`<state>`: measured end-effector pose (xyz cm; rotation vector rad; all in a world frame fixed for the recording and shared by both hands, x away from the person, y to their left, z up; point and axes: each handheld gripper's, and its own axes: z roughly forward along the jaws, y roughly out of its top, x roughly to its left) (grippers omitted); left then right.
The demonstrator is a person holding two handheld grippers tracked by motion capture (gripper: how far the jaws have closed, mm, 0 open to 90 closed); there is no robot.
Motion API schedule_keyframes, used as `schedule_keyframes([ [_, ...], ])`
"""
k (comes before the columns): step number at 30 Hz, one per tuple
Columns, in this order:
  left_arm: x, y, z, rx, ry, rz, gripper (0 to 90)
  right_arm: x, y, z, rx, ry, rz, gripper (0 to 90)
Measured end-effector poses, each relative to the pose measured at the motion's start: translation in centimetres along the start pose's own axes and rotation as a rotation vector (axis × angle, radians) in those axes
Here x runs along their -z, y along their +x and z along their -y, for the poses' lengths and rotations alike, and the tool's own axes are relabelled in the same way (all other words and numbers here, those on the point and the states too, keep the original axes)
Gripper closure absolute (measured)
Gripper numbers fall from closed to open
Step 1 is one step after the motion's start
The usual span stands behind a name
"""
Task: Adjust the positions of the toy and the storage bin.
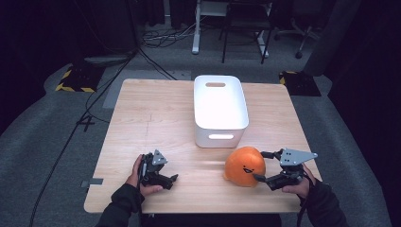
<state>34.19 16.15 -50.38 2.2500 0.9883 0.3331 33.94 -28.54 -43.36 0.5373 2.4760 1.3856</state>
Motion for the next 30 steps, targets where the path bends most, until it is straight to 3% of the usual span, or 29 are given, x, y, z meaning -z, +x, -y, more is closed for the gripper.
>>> schedule_keyframes([
  [4,0.0,0.0,0.0,0.002,-0.001,0.000,0.8,-0.3,-0.1,-0.1,-0.004,0.011,0.030,15.2],
  [9,0.0,0.0,0.0,0.001,0.000,0.001,0.8,-0.6,-0.5,0.1,-0.046,0.013,0.046,12.9],
  [22,0.0,0.0,0.0,0.001,0.000,0.000,0.8,-2.2,-0.3,0.3,-0.075,0.049,0.004,3.9],
  [30,0.0,0.0,0.0,0.000,0.000,0.000,0.8,-1.9,-0.2,0.5,-0.060,0.030,-0.009,23.1],
])
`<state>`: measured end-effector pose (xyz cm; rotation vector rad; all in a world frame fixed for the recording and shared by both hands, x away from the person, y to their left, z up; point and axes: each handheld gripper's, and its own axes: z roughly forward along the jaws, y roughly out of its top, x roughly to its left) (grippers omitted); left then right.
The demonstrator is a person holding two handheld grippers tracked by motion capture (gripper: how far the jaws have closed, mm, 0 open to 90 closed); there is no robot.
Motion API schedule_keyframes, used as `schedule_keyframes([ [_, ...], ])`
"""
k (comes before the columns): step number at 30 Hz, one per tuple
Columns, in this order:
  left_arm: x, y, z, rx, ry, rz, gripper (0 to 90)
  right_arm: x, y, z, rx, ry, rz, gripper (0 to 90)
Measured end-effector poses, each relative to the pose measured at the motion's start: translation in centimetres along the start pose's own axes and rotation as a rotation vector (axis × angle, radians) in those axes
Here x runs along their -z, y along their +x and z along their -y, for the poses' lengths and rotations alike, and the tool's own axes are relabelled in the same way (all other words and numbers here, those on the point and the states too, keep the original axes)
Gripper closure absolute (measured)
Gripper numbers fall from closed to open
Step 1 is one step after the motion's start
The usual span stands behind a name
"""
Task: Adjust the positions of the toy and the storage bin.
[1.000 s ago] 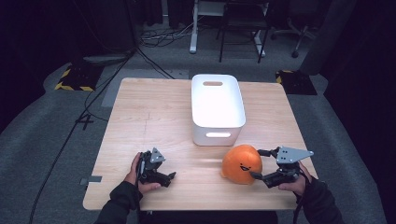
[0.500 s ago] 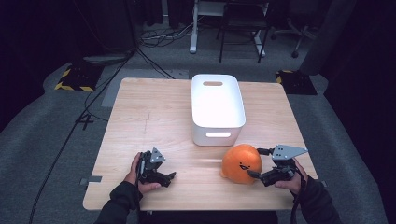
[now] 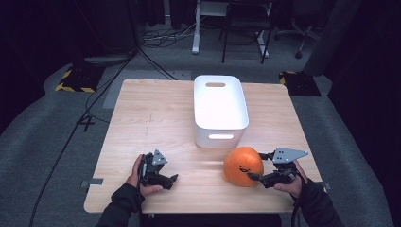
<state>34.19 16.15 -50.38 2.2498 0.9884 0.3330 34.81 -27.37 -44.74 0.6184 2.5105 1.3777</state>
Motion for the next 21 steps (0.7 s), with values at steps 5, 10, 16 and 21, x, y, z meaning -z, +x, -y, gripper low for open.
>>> schedule_keyframes([
  [5,0.0,0.0,0.0,0.002,0.000,-0.001,0.8,0.3,0.1,0.1,0.024,0.002,-0.005,37.2],
  [10,0.0,0.0,0.0,0.002,0.000,0.000,0.9,0.7,0.4,0.2,0.029,-0.010,0.004,47.0],
  [16,0.1,-0.1,0.0,-0.008,-0.006,-0.016,1.4,1.4,0.2,0.6,0.026,-0.021,0.036,49.8],
  [21,0.2,-0.5,-0.3,-0.051,-0.022,-0.026,8.2,2.8,-0.8,1.5,-0.013,-0.027,0.093,49.8],
])
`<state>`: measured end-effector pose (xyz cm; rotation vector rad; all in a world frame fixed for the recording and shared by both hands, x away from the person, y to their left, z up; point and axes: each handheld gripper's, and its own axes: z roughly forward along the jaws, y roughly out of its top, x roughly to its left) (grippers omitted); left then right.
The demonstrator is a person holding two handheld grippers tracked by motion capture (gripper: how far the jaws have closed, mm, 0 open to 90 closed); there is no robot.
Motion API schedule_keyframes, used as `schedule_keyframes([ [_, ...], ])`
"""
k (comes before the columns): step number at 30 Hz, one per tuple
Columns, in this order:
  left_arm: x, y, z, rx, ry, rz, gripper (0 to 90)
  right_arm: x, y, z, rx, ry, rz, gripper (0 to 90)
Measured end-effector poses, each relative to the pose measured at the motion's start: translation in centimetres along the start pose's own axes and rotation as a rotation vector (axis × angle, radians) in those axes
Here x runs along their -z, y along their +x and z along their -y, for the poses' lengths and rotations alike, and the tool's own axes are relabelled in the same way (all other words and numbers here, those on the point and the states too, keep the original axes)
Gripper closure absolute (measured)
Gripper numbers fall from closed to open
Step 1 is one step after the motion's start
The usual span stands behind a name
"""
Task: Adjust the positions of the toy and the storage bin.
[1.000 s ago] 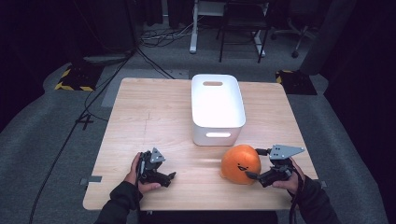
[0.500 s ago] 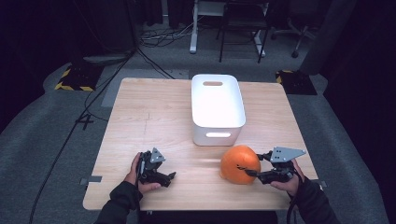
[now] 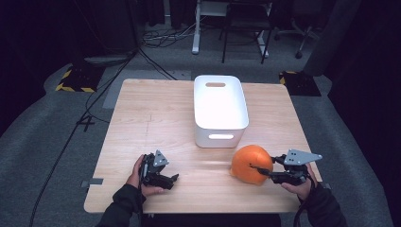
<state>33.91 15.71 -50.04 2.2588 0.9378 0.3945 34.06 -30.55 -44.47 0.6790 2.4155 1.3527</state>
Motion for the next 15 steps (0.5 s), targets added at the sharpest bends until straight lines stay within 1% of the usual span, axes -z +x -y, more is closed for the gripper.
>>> schedule_keyframes([
  [2,0.0,-0.1,-0.2,-0.015,-0.006,0.015,16.5,0.5,-0.5,0.3,-0.014,-0.002,0.024,49.7],
  [3,0.0,-0.1,-0.2,-0.028,-0.009,0.000,17.0,0.7,-0.7,0.5,-0.026,-0.001,0.037,49.6],
  [4,-0.1,-0.1,-0.3,-0.028,-0.010,0.007,15.4,1.0,-1.0,0.6,-0.030,-0.002,0.050,49.4],
  [5,-0.2,-0.1,-0.3,-0.029,-0.010,0.019,16.2,1.2,-1.3,0.8,-0.041,0.001,0.064,49.3],
  [6,-0.3,-0.1,-0.4,-0.019,-0.011,0.029,16.1,1.4,-1.6,0.9,-0.051,-0.002,0.079,49.2],
  [7,-0.4,0.1,-0.5,-0.034,-0.017,0.028,16.4,1.6,-1.9,1.1,-0.064,-0.003,0.096,49.1],
  [8,-0.5,0.1,-0.5,-0.027,-0.023,0.033,16.8,1.8,-2.2,1.2,-0.071,-0.007,0.110,49.1],
  [10,-0.7,0.1,-0.7,-0.036,-0.022,0.033,17.0,2.1,-3.0,1.6,-0.118,-0.018,0.133,48.9],
  [11,-0.7,0.1,-0.9,-0.047,-0.024,0.020,17.1,2.2,-3.4,1.8,-0.127,-0.022,0.150,48.9],
  [13,-0.7,0.1,-1.1,-0.052,-0.029,0.037,19.6,2.4,-3.9,2.0,-0.154,-0.028,0.181,48.7],
  [14,-0.7,0.1,-1.3,-0.050,-0.040,0.033,20.2,2.6,-4.0,2.0,-0.156,-0.026,0.200,48.4],
  [15,-0.7,0.2,-1.5,-0.043,-0.050,0.038,20.2,2.6,-4.2,2.1,-0.159,-0.028,0.216,48.2],
])
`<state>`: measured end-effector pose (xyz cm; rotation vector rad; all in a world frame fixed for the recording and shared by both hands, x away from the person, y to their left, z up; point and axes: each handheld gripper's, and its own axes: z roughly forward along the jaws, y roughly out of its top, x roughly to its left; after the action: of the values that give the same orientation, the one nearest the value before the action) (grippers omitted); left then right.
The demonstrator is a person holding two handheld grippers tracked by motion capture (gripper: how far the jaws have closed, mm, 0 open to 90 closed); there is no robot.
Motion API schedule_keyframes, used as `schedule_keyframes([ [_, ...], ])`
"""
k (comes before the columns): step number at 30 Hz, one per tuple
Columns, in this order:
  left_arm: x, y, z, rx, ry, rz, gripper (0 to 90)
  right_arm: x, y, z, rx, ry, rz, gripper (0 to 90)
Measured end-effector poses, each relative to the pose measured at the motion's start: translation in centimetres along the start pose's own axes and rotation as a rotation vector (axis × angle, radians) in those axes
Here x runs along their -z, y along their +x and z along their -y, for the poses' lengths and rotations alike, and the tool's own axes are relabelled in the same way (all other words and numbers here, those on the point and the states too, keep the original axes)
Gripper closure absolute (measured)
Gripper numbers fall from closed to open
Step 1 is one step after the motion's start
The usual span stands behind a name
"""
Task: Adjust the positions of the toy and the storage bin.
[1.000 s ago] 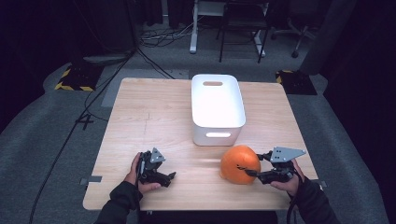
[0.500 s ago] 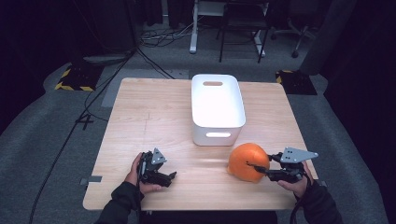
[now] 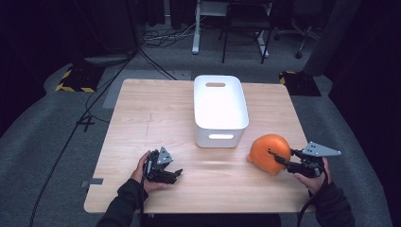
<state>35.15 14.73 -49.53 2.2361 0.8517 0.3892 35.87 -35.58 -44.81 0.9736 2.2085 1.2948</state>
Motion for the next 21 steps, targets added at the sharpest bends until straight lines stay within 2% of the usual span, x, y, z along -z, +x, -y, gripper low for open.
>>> schedule_keyframes([
  [2,0.1,0.3,-0.5,0.012,-0.017,0.002,20.3,0.0,-0.3,0.0,-0.007,0.002,0.025,48.0],
  [6,0.3,0.6,-1.8,0.009,-0.057,-0.009,20.9,0.1,-0.5,0.1,-0.010,0.003,0.051,47.7],
  [8,0.7,0.8,-2.6,0.017,-0.092,-0.003,21.0,0.2,-0.8,0.1,-0.004,0.004,0.060,47.5],
  [12,1.2,1.3,-4.2,0.034,-0.155,0.009,21.7,0.4,-1.2,0.3,-0.027,0.003,0.079,47.1],
  [15,1.6,1.4,-5.5,0.019,-0.186,0.003,21.8,0.5,-1.5,0.4,-0.060,-0.002,0.085,46.6],
  [17,1.9,1.2,-6.4,0.001,-0.203,0.004,21.8,0.6,-1.9,0.6,-0.046,0.003,0.089,46.4],
  [18,2.1,1.1,-6.9,-0.010,-0.207,0.005,21.8,0.6,-1.8,0.6,-0.068,-0.005,0.089,46.2],
  [21,2.5,0.7,-8.3,-0.028,-0.236,-0.003,21.7,0.6,-1.9,0.7,-0.077,-0.008,0.081,46.1],
])
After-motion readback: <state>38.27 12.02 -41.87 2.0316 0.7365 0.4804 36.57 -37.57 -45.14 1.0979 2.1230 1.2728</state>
